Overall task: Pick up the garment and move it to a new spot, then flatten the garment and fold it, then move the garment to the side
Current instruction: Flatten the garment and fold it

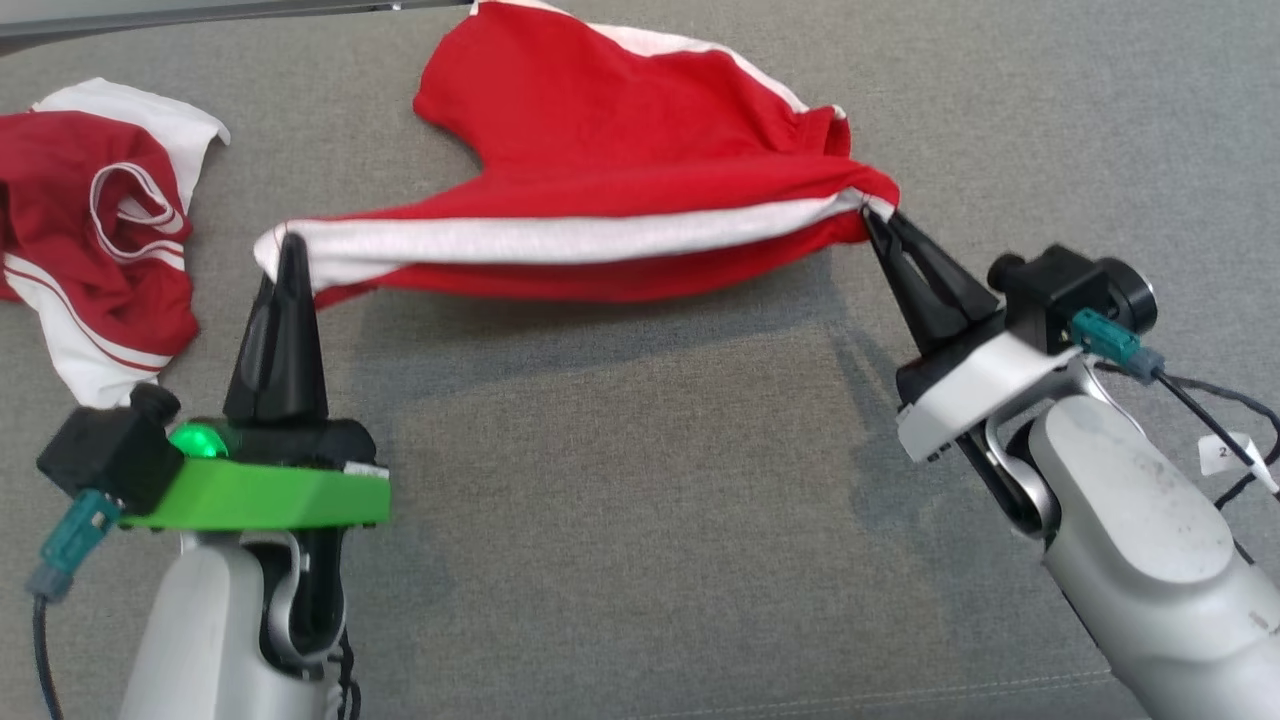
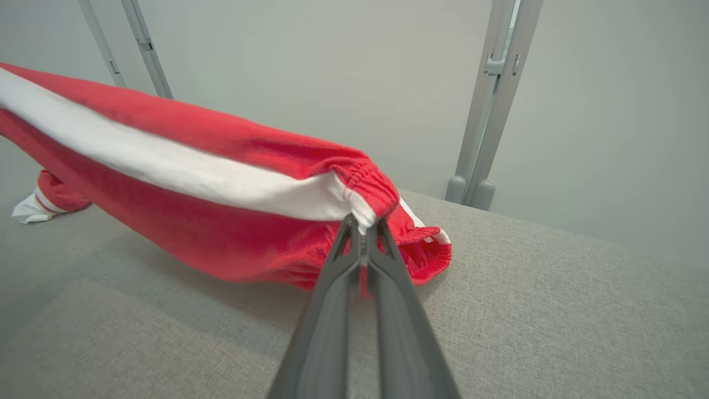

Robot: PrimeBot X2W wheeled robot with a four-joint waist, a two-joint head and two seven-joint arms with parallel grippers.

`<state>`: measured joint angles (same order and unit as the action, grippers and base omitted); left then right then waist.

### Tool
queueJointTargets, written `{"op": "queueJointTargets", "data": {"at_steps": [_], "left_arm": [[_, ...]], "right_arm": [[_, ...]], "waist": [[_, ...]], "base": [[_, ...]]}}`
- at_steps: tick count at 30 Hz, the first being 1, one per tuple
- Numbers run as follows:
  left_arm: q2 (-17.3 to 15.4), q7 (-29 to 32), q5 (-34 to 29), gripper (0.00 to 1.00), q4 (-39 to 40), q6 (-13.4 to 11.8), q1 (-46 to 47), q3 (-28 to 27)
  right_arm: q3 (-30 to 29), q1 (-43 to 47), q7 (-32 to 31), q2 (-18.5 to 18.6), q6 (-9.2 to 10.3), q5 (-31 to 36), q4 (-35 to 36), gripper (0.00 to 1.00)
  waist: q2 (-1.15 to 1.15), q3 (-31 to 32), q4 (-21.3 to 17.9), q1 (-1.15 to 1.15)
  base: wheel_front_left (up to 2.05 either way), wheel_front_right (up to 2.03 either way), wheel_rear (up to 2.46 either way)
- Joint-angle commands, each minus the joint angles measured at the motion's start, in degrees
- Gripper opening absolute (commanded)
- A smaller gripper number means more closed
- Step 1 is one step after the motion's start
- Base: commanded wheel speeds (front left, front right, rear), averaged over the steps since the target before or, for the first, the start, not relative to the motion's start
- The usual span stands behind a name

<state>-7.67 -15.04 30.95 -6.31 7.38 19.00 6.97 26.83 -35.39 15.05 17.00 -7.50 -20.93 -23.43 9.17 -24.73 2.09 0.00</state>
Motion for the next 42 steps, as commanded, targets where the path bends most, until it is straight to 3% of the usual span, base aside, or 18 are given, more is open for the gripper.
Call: {"op": "queueJointTargets", "data": {"at_steps": [1, 13, 28, 35, 42], "left_arm": [[0.6, -0.1, -1.2, 0.0, 1.9, 0.1, -3.4, -0.5], [4.3, -0.2, -4.5, 0.0, 11.4, 0.0, -23.5, -4.0], [4.7, -0.2, -2.8, 0.0, 19.3, -0.9, -37.2, -4.4], [4.7, -0.2, -2.9, 0.0, 20.1, -1.2, -39.5, -2.7], [4.7, -0.1, -4.9, 0.0, 16.2, -0.4, -34.3, -1.4]], "right_arm": [[-0.7, 2.8, 0.2, 0.4, 0.02, 0.9, 1.9, 0.0], [-8.6, 23.6, 0.2, -2.0, 0.03, 4.0, 13.7, 0.0], [-8.7, 39.0, 0.2, -2.9, 0.04, 4.9, 20.7, 0.0], [-8.7, 41.8, 0.2, -2.8, 0.04, 3.9, 21.1, 0.0], [-7.4, 39.2, 0.2, -4.0, 0.04, 2.6, 18.2, 0.0]], "waist": [[0.0, 1.9, 0.1, 0.0], [0.0, 9.6, 1.0, 0.0], [0.0, 14.7, -3.1, 0.0], [0.0, 15.1, -3.4, 0.0], [0.0, 14.2, -3.5, 0.0]], "base": [[0.0, 0.0, 0.0], [0.0, 0.0, 0.0], [0.0, 0.0, 0.0], [0.0, 0.0, 0.0], [0.0, 0.0, 0.0]]}}
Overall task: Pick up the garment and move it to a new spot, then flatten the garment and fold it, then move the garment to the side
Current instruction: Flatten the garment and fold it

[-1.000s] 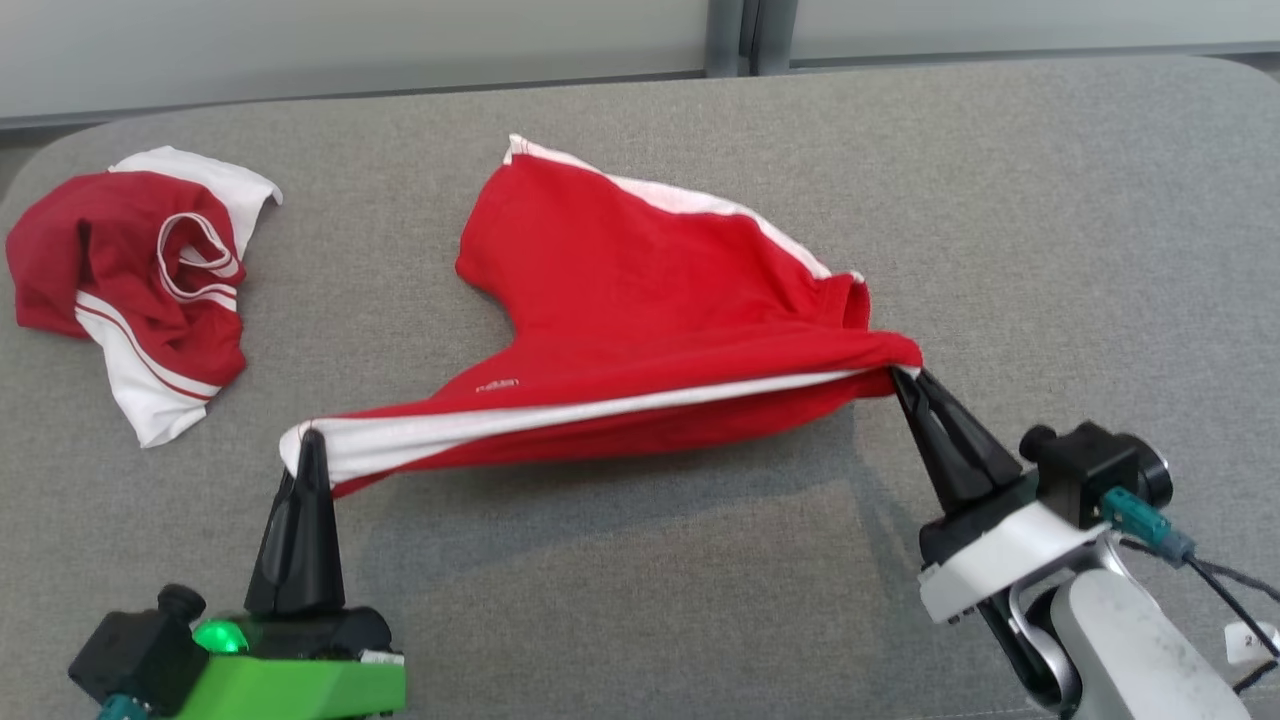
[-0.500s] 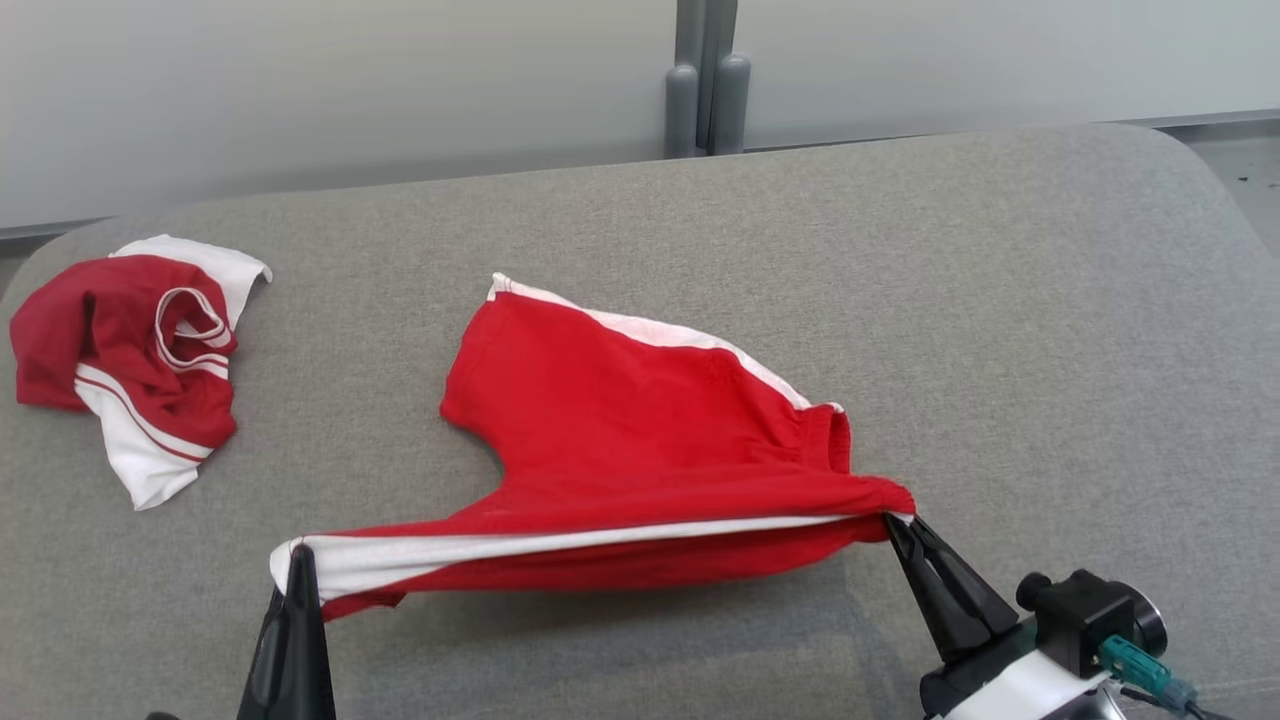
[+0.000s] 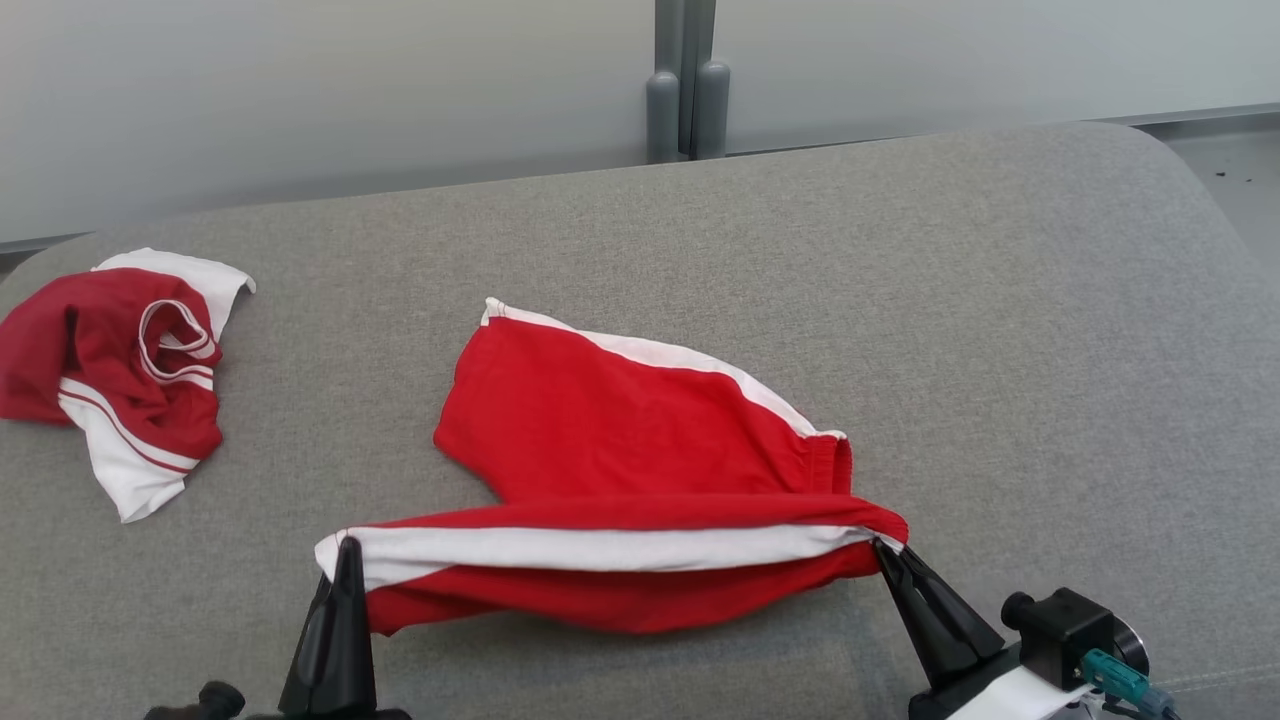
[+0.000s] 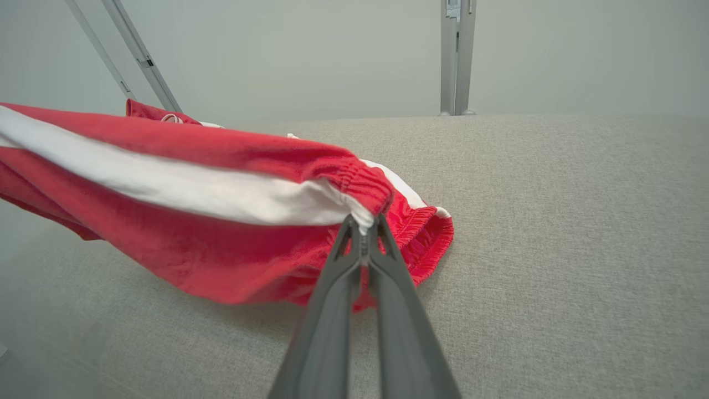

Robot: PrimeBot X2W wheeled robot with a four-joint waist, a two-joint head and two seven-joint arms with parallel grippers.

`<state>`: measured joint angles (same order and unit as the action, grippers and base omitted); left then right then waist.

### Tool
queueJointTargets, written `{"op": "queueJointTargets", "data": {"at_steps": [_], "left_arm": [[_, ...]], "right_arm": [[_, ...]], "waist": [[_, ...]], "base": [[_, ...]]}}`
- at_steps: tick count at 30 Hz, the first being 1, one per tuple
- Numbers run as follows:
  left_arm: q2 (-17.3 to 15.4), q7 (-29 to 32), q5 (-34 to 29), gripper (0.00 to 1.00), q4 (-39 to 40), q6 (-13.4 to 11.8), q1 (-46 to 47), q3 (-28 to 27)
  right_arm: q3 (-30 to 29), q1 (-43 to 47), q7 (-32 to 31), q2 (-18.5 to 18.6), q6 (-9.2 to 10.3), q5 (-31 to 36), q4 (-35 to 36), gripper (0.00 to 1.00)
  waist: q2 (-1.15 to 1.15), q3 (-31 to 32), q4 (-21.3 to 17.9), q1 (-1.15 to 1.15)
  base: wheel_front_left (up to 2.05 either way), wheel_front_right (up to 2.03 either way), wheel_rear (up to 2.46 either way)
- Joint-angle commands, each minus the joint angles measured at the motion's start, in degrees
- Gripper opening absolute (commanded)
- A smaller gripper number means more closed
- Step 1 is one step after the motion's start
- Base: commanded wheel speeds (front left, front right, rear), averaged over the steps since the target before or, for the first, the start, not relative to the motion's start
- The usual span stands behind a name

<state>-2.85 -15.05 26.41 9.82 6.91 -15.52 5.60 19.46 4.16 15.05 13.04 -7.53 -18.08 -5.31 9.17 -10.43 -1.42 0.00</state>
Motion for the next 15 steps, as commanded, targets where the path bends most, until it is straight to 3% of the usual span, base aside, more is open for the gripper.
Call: {"op": "queueJointTargets", "data": {"at_steps": [1, 7, 15], "left_arm": [[-0.1, -0.1, -0.5, 0.0, -1.0, 0.1, 1.3, 0.0], [-1.2, -0.1, -0.6, 0.0, -10.2, 0.6, 11.3, 1.1], [-6.1, -0.1, 1.0, 0.0, -24.2, 0.6, 28.7, 6.3]], "right_arm": [[0.2, -1.0, 0.2, -0.2, 0.08, -0.4, -0.7, 0.0], [-1.3, -4.7, 0.2, -2.0, 0.08, -1.1, -5.9, 0.0], [-2.5, -12.5, -0.2, -5.3, 0.07, -0.3, -13.4, 0.0]], "waist": [[0.0, -0.3, 0.1, 0.0], [0.0, -1.9, 0.3, 0.0], [0.0, -7.3, -2.7, 0.0]], "base": [[0.0, 0.0, 0.0], [0.0, 0.0, 0.0], [0.0, 0.0, 0.0]]}}
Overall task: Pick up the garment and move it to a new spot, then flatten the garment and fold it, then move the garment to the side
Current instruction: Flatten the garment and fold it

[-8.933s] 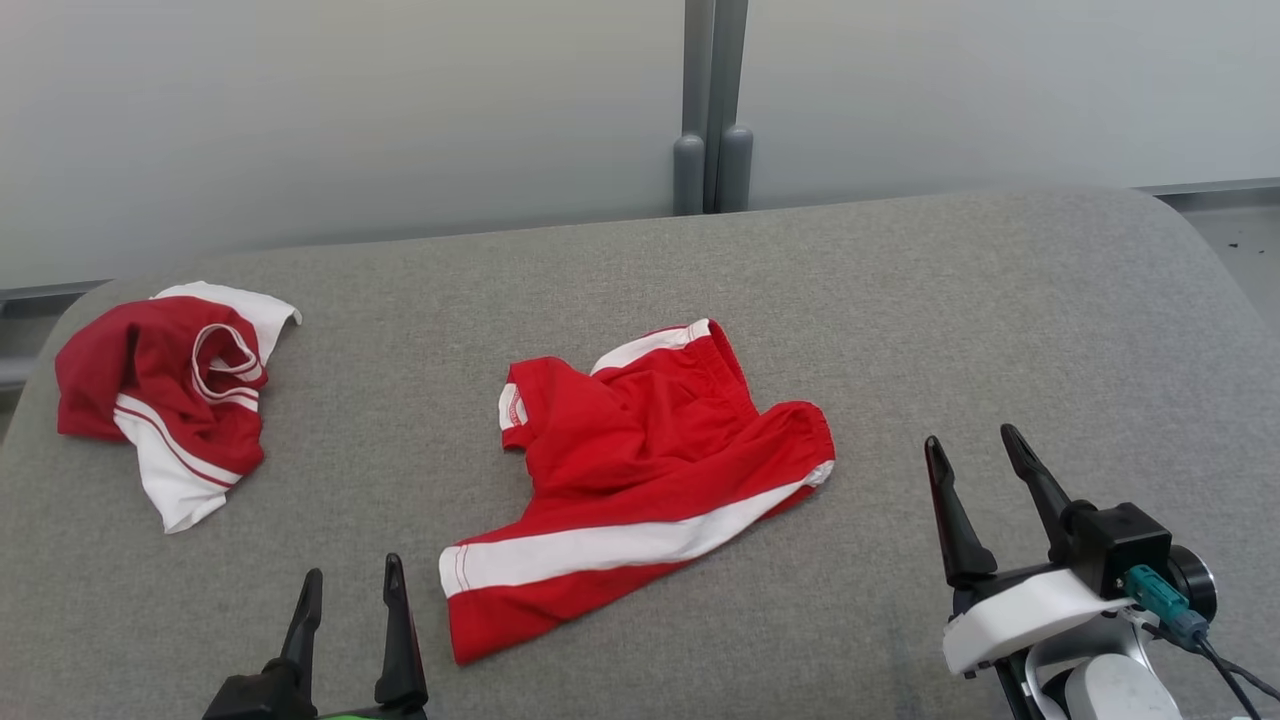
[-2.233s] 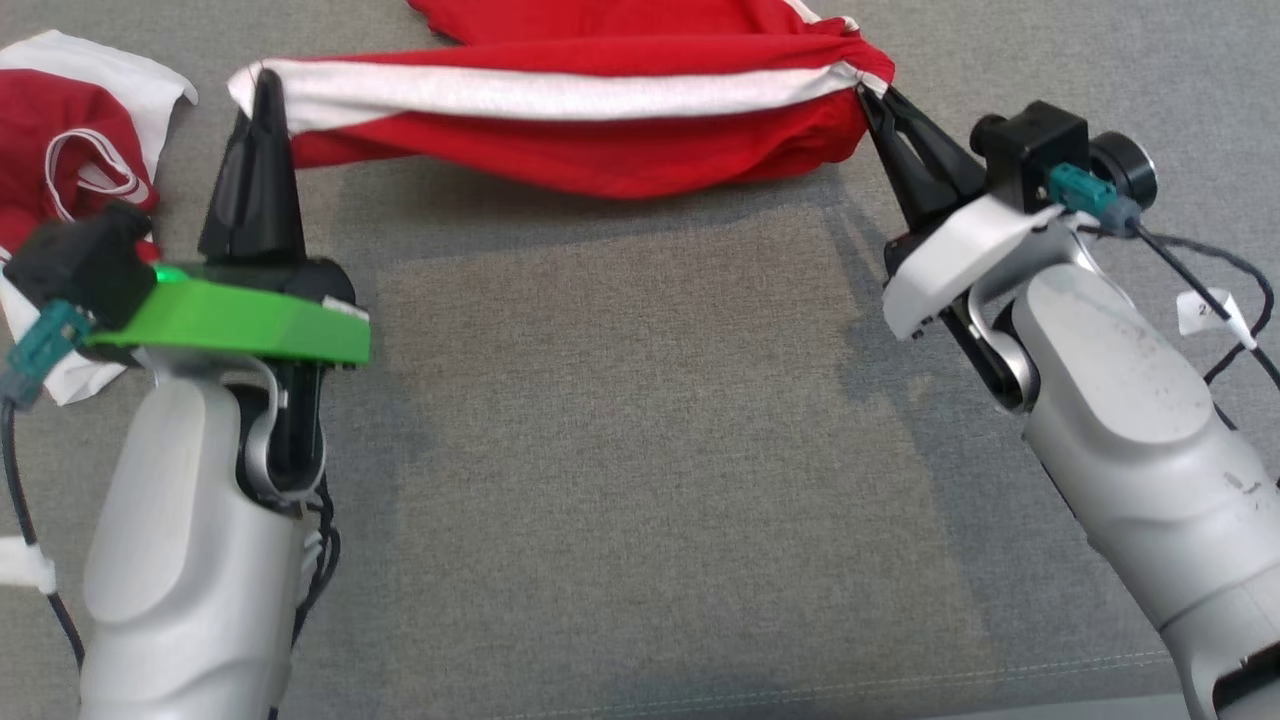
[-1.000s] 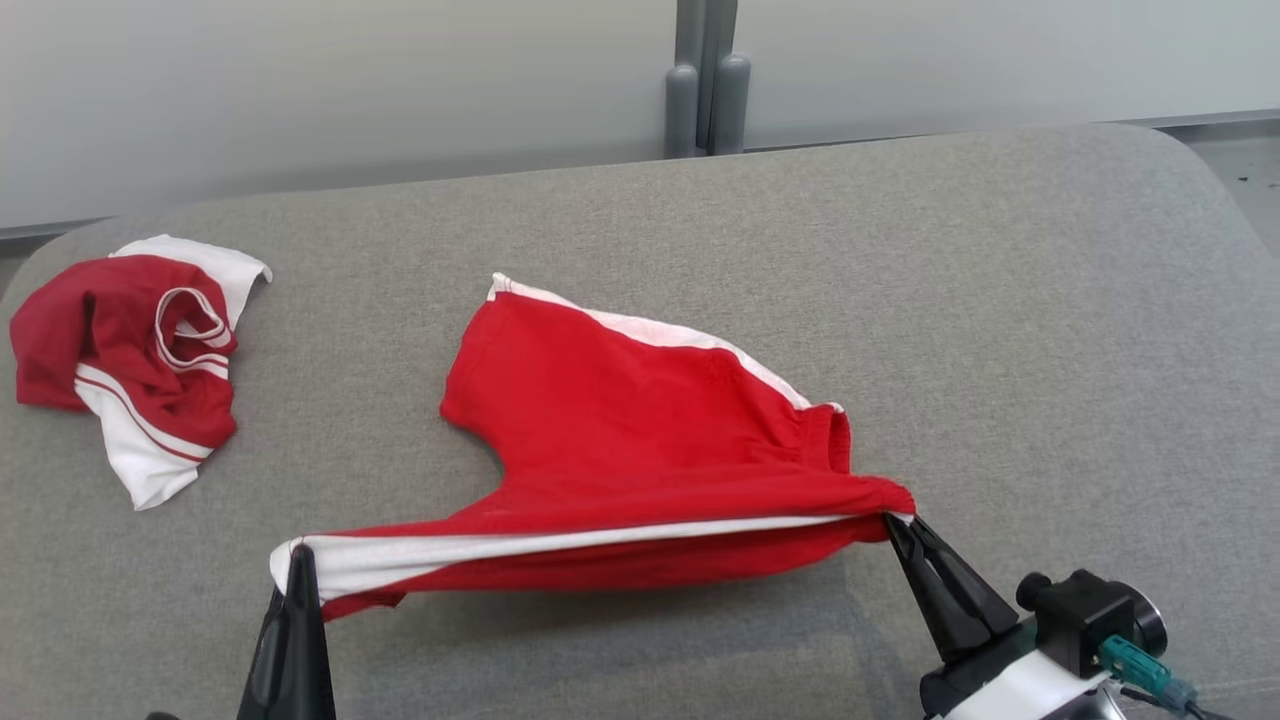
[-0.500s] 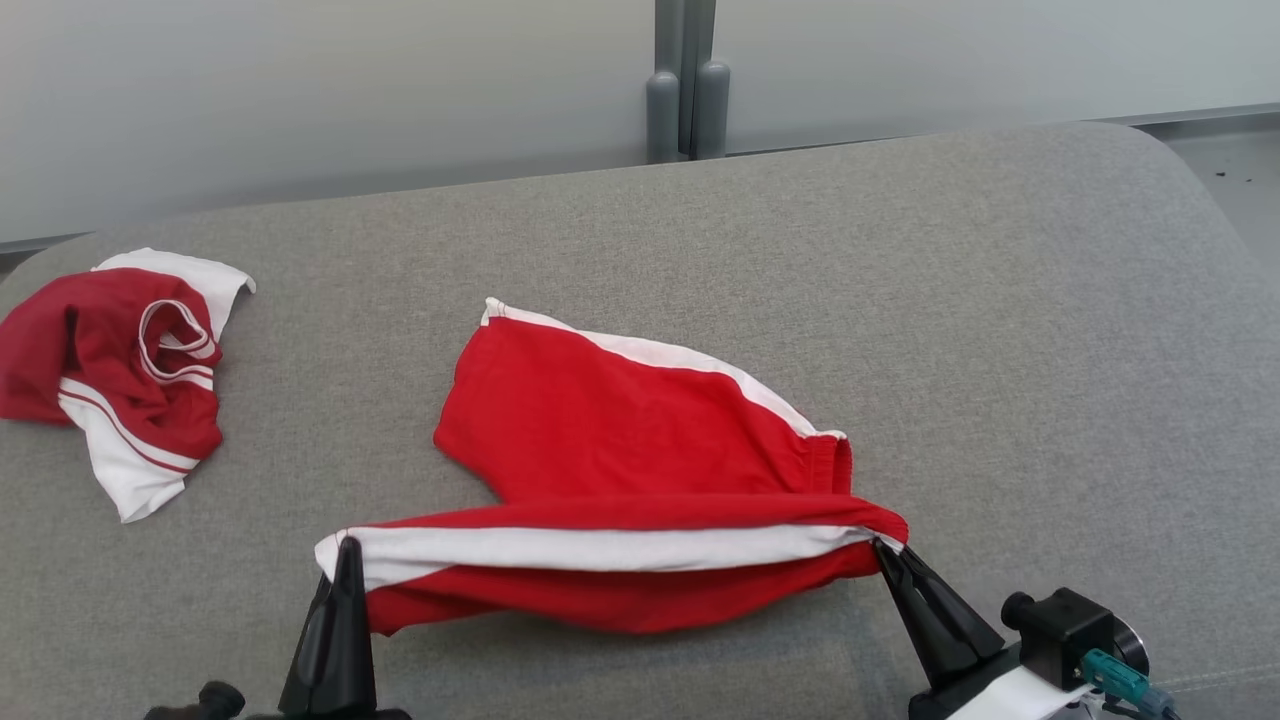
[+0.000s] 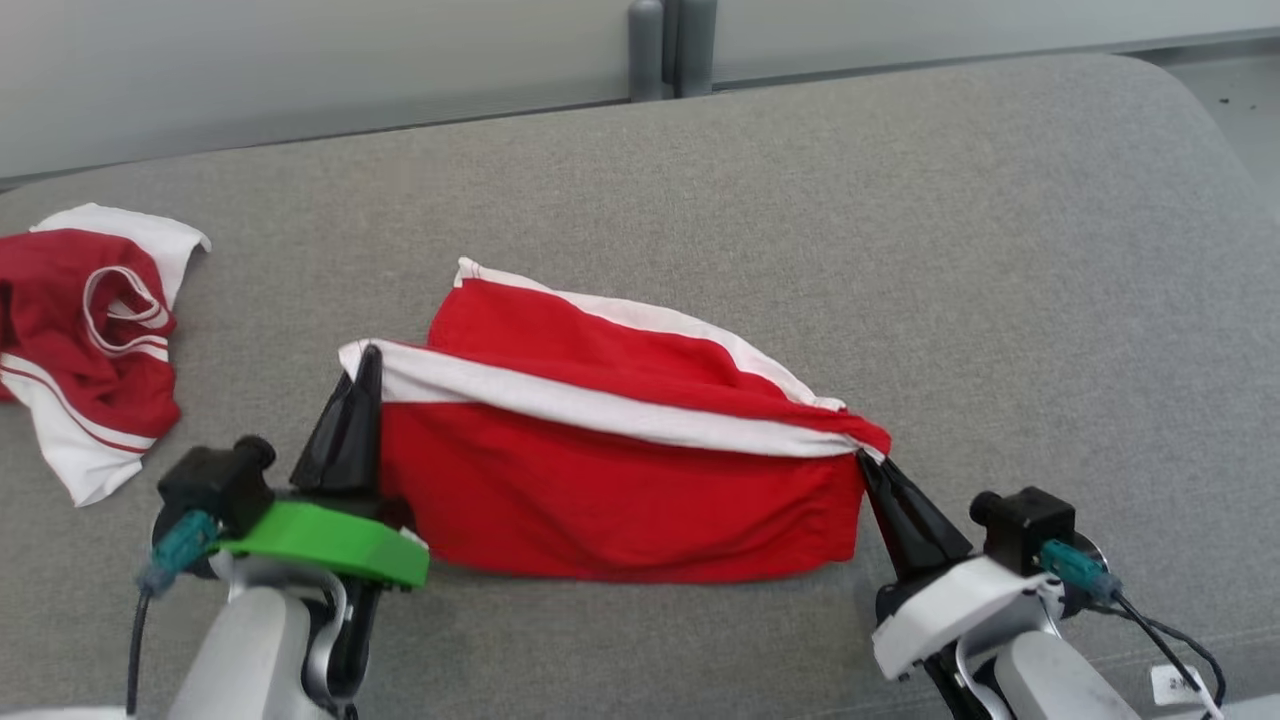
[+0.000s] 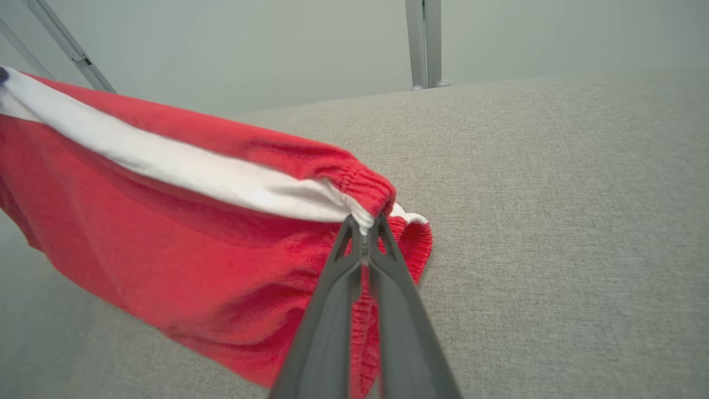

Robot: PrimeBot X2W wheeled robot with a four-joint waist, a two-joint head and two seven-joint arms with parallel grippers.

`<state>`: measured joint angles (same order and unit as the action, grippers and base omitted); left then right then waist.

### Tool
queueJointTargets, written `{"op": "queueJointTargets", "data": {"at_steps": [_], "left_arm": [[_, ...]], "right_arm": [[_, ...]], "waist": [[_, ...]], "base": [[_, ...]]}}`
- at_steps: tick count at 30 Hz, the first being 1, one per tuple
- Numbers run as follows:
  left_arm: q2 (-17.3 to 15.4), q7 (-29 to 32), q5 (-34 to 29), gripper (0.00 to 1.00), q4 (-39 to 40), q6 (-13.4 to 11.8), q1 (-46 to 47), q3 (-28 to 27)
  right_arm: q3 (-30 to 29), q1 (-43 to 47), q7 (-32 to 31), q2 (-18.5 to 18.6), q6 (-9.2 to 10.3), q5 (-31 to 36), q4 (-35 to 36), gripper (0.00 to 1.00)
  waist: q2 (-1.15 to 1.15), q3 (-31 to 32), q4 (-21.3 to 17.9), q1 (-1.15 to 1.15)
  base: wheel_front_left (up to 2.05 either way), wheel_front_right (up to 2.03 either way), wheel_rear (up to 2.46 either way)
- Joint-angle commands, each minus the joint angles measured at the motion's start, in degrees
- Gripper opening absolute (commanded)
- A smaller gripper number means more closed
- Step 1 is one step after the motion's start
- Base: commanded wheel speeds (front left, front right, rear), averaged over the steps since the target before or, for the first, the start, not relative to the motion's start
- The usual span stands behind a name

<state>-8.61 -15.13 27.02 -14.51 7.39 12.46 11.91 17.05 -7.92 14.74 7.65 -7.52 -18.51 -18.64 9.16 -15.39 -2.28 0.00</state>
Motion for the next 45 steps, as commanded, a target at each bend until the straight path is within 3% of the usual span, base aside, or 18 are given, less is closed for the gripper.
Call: {"op": "queueJointTargets", "data": {"at_steps": [1, 11, 31, 32, 33, 34, 35, 36, 45], "left_arm": [[-1.6, 0.0, 0.6, 0.0, -3.1, 0.1, 4.6, 1.4], [-6.6, 0.0, 3.2, 0.0, -17.2, 0.1, 20.4, 7.5], [-7.3, 0.0, 5.8, 0.0, -31.9, 0.0, 33.0, 11.4], [-7.3, 0.0, 5.8, 0.14, -32.3, 0.0, 33.3, 11.6], [-7.2, 0.0, 6.0, 0.36, -33.0, 0.0, 33.7, 11.9], [-7.1, 0.0, 6.2, 0.52, -33.7, 0.0, 34.0, 12.3], [-7.1, 0.0, 6.3, 0.76, -34.5, 0.0, 34.4, 12.7], [-7.0, 0.0, 6.3, 1.0, -35.4, 0.0, 34.7, 13.1], [-5.3, 0.0, 7.7, 1.0, -38.5, 0.0, 35.9, 15.5]], "right_arm": [[-0.3, -2.8, 0.0, -0.8, 0.06, 0.3, -1.9, 0.0], [0.3, -13.6, 0.3, -3.8, 0.06, 0.3, -10.6, 0.0], [2.6, -22.0, 0.5, -4.7, 0.06, -1.2, -17.3, 0.0], [2.6, -22.2, 0.5, -4.7, 0.06, -1.3, -17.3, 0.08], [2.5, -22.3, 0.5, -4.7, 0.06, -1.2, -17.2, 0.39], [2.5, -22.3, 0.5, -4.7, 0.06, -1.2, -17.1, 0.67], [2.5, -22.2, 0.5, -4.7, 0.06, -1.2, -17.0, 1.0], [2.5, -22.1, 0.5, -4.7, 0.06, -0.9, -16.9, 1.0], [1.0, -19.5, 0.5, -4.6, 0.06, 2.7, -15.9, 1.0]], "waist": [[0.0, -4.3, -3.1, 0.0], [0.0, -13.0, -6.9, 0.0], [0.0, -17.3, -7.7, 0.0], [0.0, -17.2, -7.7, 0.0], [0.0, -17.2, -7.7, 0.0], [0.0, -17.1, -7.7, 0.0], [0.0, -16.9, -7.6, 0.0], [0.0, -16.8, -7.6, 0.0], [0.0, -13.8, -6.8, 0.0]], "base": [[0.0, 0.0, 0.0], [0.0, 0.0, 0.0], [0.0, 0.0, 0.0], [0.0, 0.0, 0.0], [0.0, 0.0, 0.0], [0.0, 0.0, 0.0], [0.0, 0.0, 0.0], [0.0, 0.0, 0.0], [0.0, 0.0, 0.0]]}}
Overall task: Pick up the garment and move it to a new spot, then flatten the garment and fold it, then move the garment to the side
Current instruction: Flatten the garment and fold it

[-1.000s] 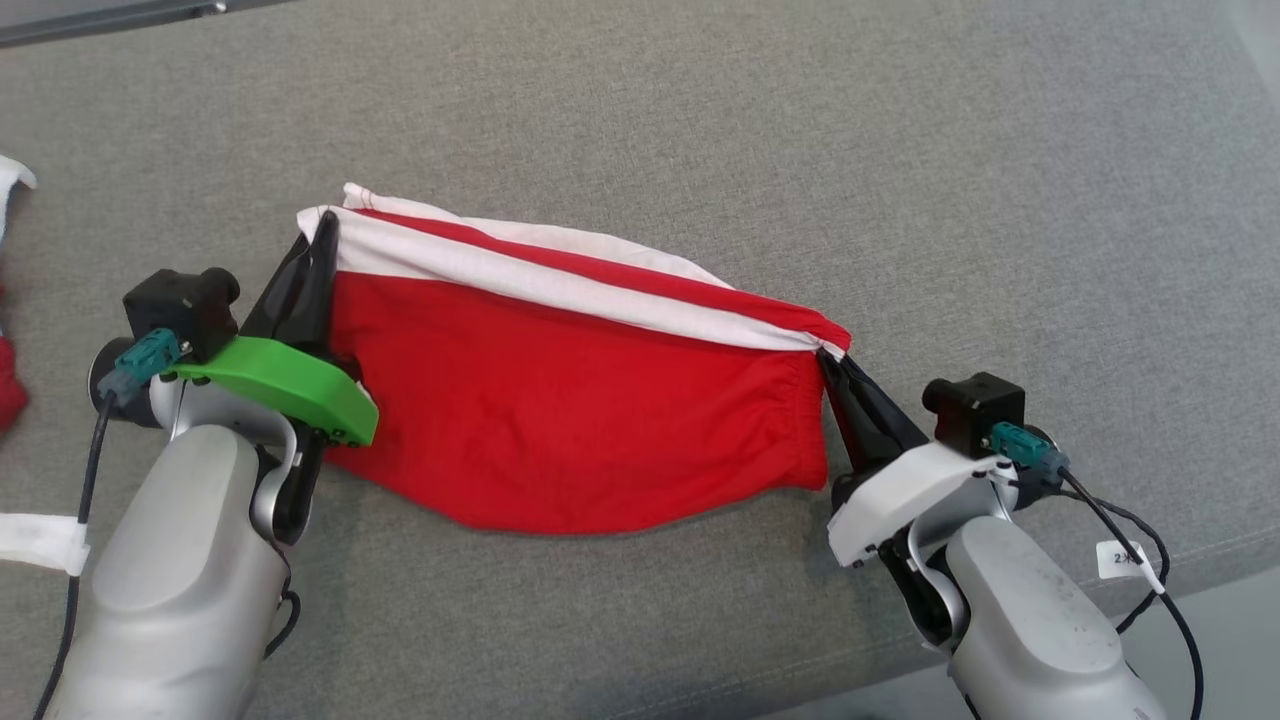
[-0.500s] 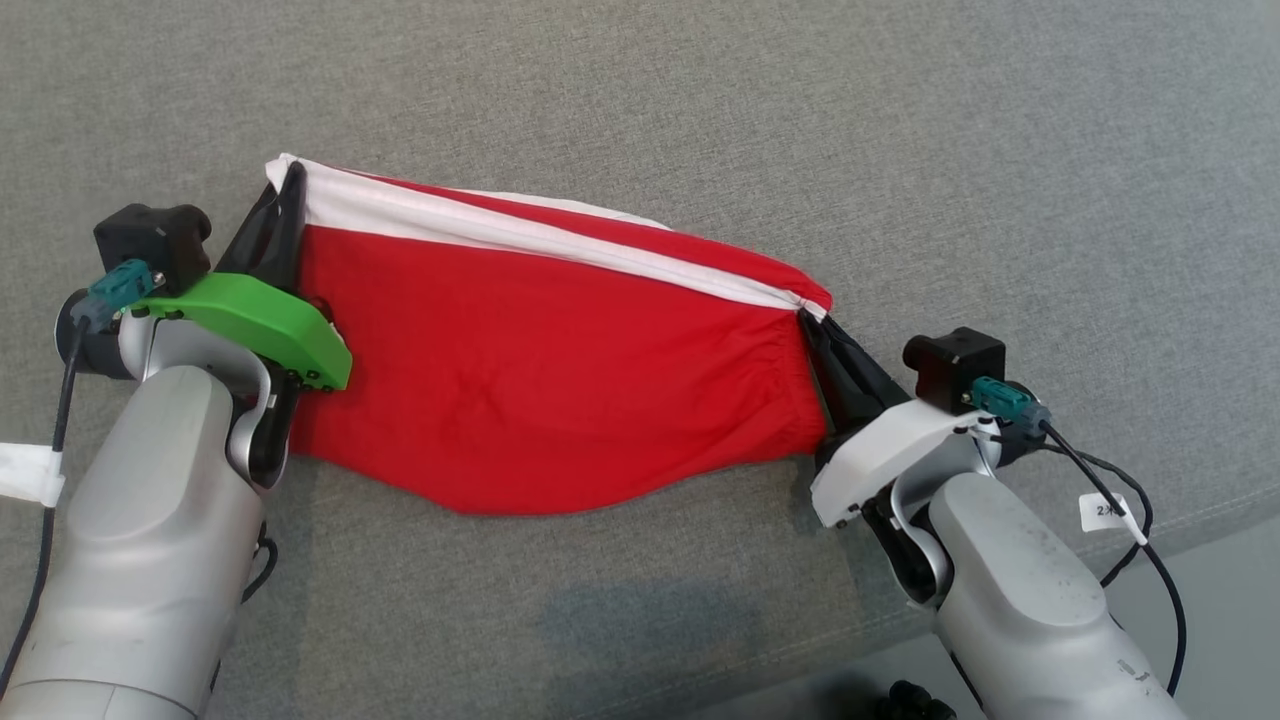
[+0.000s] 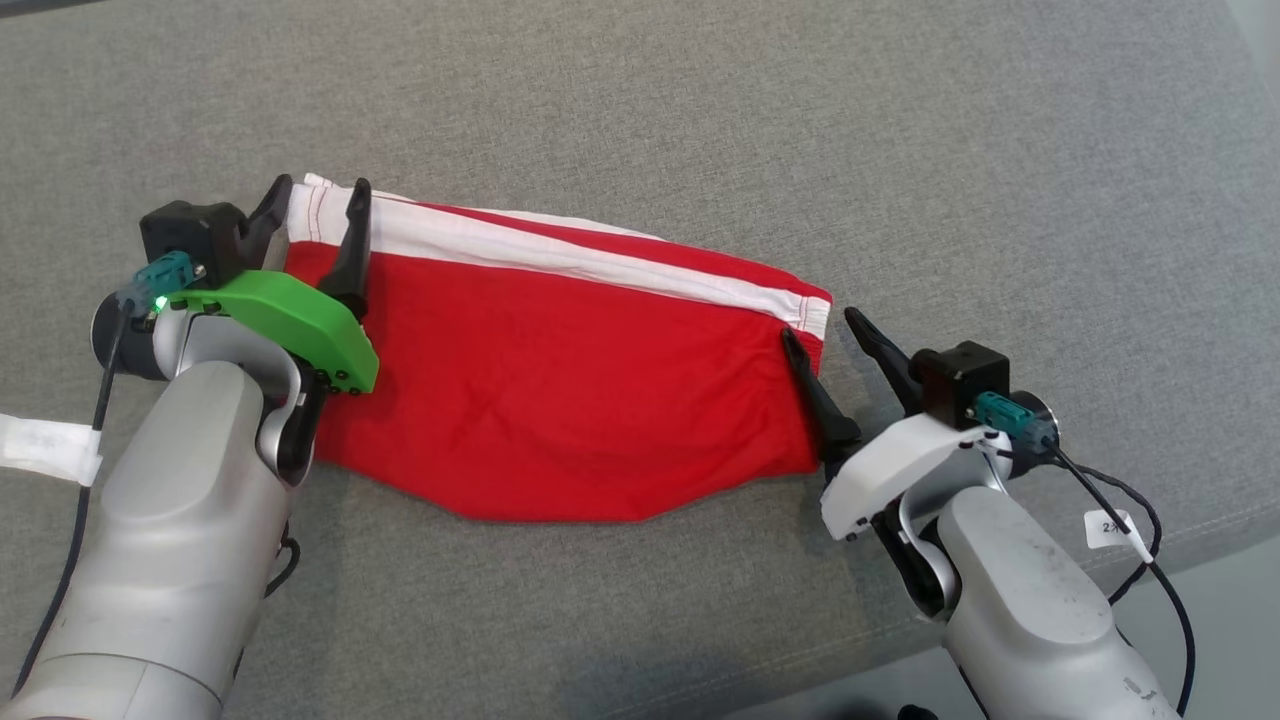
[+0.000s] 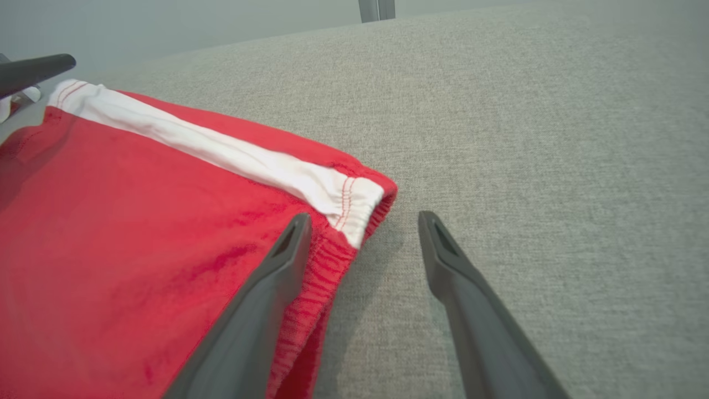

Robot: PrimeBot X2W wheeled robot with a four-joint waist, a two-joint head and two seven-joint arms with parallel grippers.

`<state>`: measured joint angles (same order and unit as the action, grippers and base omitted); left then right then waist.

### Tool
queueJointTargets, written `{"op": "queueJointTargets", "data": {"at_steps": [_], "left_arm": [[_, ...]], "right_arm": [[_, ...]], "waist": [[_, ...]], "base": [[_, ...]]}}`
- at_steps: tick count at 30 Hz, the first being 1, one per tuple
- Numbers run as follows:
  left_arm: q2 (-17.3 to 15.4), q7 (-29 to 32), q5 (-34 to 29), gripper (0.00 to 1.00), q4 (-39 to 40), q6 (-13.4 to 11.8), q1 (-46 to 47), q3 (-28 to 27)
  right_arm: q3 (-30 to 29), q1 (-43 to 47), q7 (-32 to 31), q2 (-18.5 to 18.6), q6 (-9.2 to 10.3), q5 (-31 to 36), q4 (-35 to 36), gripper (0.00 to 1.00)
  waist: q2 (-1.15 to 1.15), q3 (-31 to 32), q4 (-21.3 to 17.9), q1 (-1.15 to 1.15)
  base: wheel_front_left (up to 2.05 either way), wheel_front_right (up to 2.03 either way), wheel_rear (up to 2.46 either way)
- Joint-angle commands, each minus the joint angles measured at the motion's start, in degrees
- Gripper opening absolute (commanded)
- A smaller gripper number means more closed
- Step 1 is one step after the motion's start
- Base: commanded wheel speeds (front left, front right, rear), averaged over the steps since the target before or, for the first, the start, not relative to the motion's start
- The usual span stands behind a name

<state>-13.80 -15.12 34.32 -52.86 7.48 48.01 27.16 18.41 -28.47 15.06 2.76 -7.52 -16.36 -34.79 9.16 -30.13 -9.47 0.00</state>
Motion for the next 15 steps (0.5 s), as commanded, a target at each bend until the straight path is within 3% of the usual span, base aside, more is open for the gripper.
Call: {"op": "queueJointTargets", "data": {"at_steps": [1, 15], "left_arm": [[0.0, 0.0, 0.6, 1.0, -0.1, -0.1, 0.1, 0.6], [-2.3, 0.5, 6.6, 1.0, 3.8, -0.1, -9.1, 6.8]], "right_arm": [[-1.1, 1.5, 0.2, 0.2, 0.06, 1.1, 0.6, 1.0], [-10.4, 10.1, 0.0, 0.2, 0.06, 7.3, 5.1, 1.0]], "waist": [[0.01, 1.4, 0.5, 0.0], [0.01, 8.1, 2.8, 0.0]], "base": [[0.0, 0.0, 0.0], [0.0, 0.0, 0.0]]}}
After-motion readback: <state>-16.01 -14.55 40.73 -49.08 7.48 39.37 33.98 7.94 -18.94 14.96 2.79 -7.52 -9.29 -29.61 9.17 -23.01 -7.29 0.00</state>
